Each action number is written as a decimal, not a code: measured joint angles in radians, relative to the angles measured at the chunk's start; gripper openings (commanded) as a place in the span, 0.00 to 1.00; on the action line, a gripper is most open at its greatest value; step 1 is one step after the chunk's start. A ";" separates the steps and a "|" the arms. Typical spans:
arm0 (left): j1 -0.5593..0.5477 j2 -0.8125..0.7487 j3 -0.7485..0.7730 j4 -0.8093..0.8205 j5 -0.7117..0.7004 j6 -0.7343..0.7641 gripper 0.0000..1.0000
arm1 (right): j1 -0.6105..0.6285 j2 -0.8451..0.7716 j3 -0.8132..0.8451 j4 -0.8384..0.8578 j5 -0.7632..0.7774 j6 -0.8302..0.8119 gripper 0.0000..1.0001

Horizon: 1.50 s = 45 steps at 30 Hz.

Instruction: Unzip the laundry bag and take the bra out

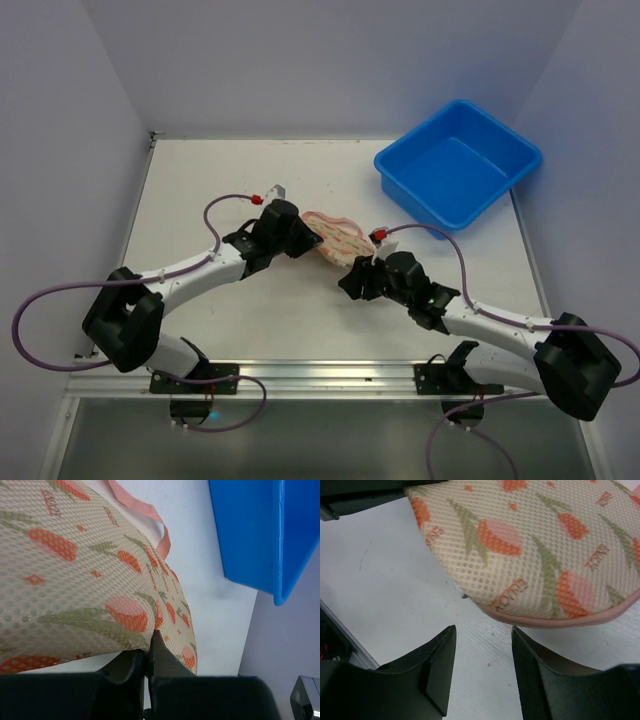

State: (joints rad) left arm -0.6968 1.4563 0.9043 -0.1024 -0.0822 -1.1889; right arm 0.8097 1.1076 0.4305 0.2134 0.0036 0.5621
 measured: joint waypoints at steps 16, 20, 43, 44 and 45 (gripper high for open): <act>0.018 -0.030 -0.003 -0.018 0.004 -0.005 0.00 | -0.173 0.028 -0.072 0.254 -0.237 0.032 0.55; 0.021 -0.030 -0.003 -0.018 0.005 -0.005 0.00 | -0.173 0.051 -0.060 0.276 -0.288 0.032 0.55; 0.028 -0.030 -0.038 0.010 0.018 -0.004 0.00 | -0.173 0.071 0.015 0.256 -0.303 0.016 0.28; 0.028 -0.030 -0.038 0.010 0.018 -0.004 0.00 | -0.173 0.073 0.015 0.252 -0.300 0.013 0.26; 0.029 -0.030 -0.039 0.010 0.019 -0.004 0.00 | -0.173 0.075 0.015 0.249 -0.295 0.011 0.24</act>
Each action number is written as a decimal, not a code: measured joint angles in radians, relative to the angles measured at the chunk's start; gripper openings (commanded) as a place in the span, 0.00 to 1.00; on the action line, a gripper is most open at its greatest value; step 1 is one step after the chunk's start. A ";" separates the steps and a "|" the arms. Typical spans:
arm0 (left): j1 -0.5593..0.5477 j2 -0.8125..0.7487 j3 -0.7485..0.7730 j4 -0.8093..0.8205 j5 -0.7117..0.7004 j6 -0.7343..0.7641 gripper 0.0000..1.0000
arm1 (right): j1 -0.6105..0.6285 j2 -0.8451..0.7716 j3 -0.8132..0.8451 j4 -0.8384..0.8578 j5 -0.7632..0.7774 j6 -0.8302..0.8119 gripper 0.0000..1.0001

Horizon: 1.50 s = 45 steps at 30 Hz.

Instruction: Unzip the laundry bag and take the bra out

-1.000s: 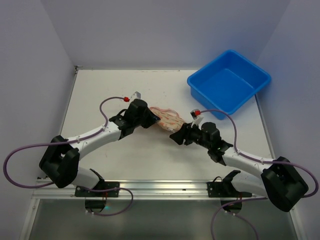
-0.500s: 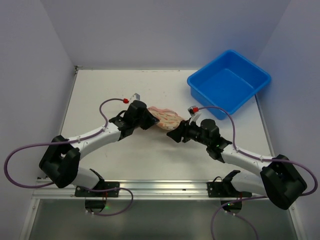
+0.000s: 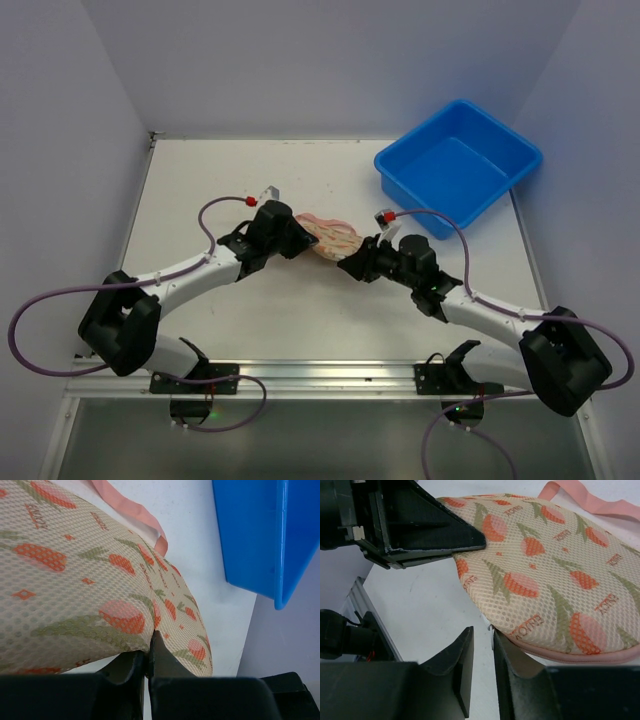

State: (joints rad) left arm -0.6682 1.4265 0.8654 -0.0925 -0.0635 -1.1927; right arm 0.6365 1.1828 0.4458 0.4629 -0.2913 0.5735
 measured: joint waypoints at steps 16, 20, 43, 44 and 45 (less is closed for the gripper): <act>0.151 -0.041 -0.092 0.053 0.128 0.130 0.00 | 0.001 -0.126 0.005 -0.230 0.112 -0.064 0.00; 0.193 -0.034 -0.090 0.075 0.191 0.246 0.00 | 0.002 -0.153 0.042 -0.332 0.146 -0.085 0.00; 0.262 -0.337 -0.346 0.157 0.211 0.238 0.93 | 0.177 0.315 0.337 -0.309 0.029 -0.026 0.00; 0.262 -0.358 -0.373 0.161 0.211 0.220 0.90 | 0.179 0.325 0.346 -0.308 0.027 -0.026 0.00; 0.260 -0.367 -0.391 0.163 0.212 0.206 0.89 | 0.182 0.335 0.354 -0.306 0.027 -0.026 0.00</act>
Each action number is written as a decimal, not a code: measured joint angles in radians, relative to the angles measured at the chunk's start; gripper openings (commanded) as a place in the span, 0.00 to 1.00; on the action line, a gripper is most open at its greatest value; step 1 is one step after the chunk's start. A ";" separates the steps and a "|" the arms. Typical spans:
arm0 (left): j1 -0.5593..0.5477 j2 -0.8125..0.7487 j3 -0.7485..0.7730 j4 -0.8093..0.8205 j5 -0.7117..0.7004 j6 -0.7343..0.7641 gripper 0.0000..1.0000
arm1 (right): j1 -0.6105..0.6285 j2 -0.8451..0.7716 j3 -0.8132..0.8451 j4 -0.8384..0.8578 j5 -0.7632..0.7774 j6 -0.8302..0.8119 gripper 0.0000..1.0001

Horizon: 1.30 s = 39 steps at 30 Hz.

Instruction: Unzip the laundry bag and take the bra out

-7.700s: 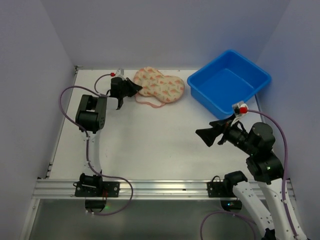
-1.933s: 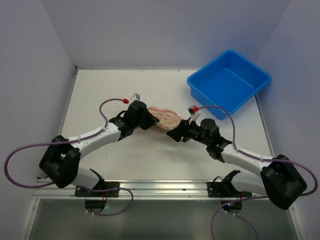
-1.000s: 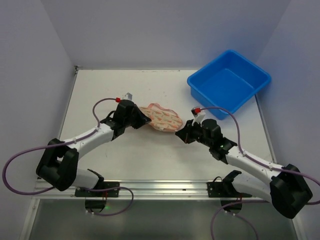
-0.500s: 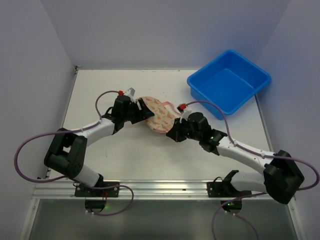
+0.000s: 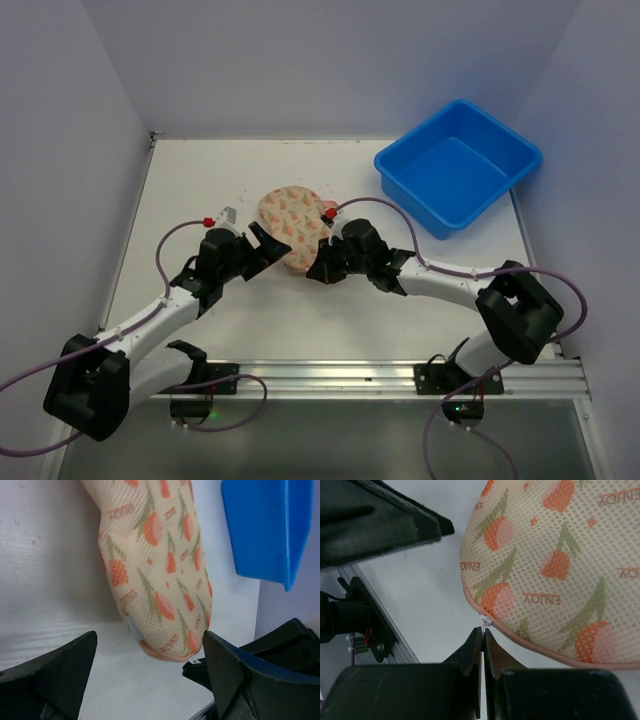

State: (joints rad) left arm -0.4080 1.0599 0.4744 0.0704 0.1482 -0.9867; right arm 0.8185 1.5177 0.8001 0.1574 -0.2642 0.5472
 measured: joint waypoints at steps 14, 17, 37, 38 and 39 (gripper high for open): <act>-0.092 0.104 -0.049 0.114 -0.029 -0.138 0.09 | 0.026 0.028 0.033 0.019 0.002 -0.002 0.00; -0.093 0.104 -0.049 0.124 -0.033 -0.140 0.00 | 0.026 0.023 0.018 0.023 0.017 -0.008 0.00; -0.010 0.187 0.048 0.066 0.013 0.125 0.41 | -0.162 -0.304 -0.191 -0.104 -0.002 -0.053 0.00; 0.000 0.218 0.079 0.064 0.012 0.141 0.48 | -0.138 -0.289 -0.189 -0.100 0.000 -0.050 0.00; 0.008 0.237 0.098 0.065 0.011 0.150 0.66 | -0.116 -0.274 -0.185 -0.096 -0.002 -0.047 0.00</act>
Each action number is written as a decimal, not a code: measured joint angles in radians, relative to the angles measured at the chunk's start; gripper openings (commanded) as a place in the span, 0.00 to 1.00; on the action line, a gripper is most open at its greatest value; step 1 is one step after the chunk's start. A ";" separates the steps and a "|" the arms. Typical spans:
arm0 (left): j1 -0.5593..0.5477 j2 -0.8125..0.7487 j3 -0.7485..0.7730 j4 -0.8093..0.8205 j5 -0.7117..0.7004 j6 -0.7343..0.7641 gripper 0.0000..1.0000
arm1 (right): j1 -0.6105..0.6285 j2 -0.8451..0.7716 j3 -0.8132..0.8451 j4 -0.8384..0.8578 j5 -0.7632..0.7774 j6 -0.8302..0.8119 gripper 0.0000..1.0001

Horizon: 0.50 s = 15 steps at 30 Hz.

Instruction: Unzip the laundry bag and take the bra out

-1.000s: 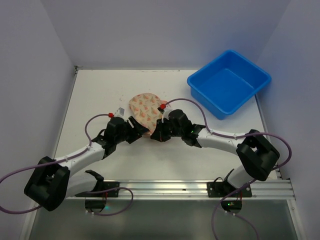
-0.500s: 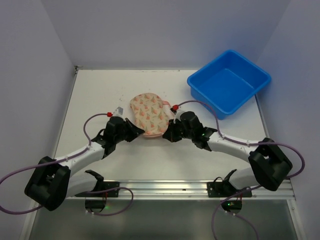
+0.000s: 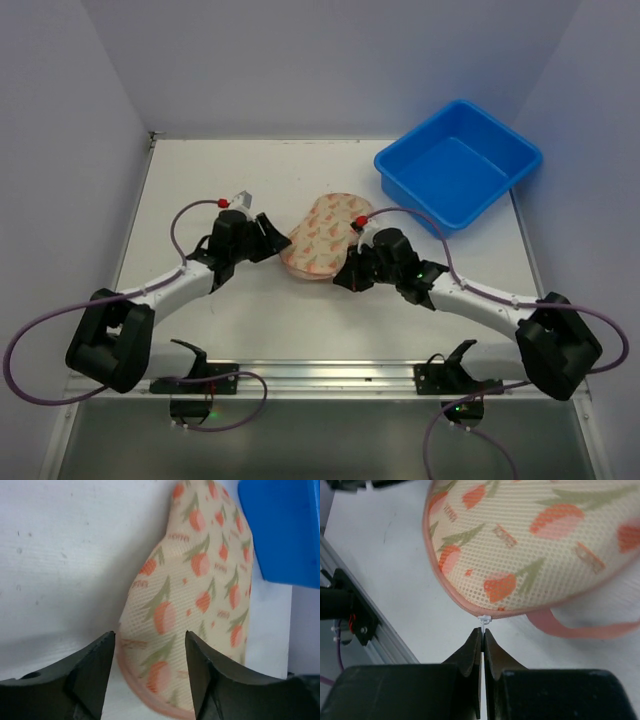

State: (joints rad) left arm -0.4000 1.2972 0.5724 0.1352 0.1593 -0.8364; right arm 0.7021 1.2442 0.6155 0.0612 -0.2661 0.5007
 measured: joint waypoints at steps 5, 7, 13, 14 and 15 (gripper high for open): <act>0.035 0.046 0.068 -0.005 0.004 0.003 0.98 | 0.117 0.185 0.072 0.060 -0.017 0.066 0.00; 0.043 0.035 0.070 -0.026 0.002 -0.011 1.00 | 0.135 0.249 0.099 0.094 -0.017 0.098 0.00; 0.047 -0.117 -0.042 -0.067 0.003 -0.088 0.97 | 0.155 0.364 0.189 0.175 -0.015 0.143 0.00; 0.047 -0.148 -0.075 -0.063 0.009 -0.105 0.95 | 0.156 0.374 0.205 0.187 -0.015 0.146 0.00; 0.046 -0.169 -0.106 -0.054 0.017 -0.126 0.91 | 0.158 0.384 0.221 0.196 -0.015 0.147 0.00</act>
State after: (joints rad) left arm -0.3538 1.1282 0.4660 0.0814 0.1764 -0.9623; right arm 0.8597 1.6279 0.8364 0.2569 -0.2810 0.6479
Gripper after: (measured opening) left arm 0.962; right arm 0.011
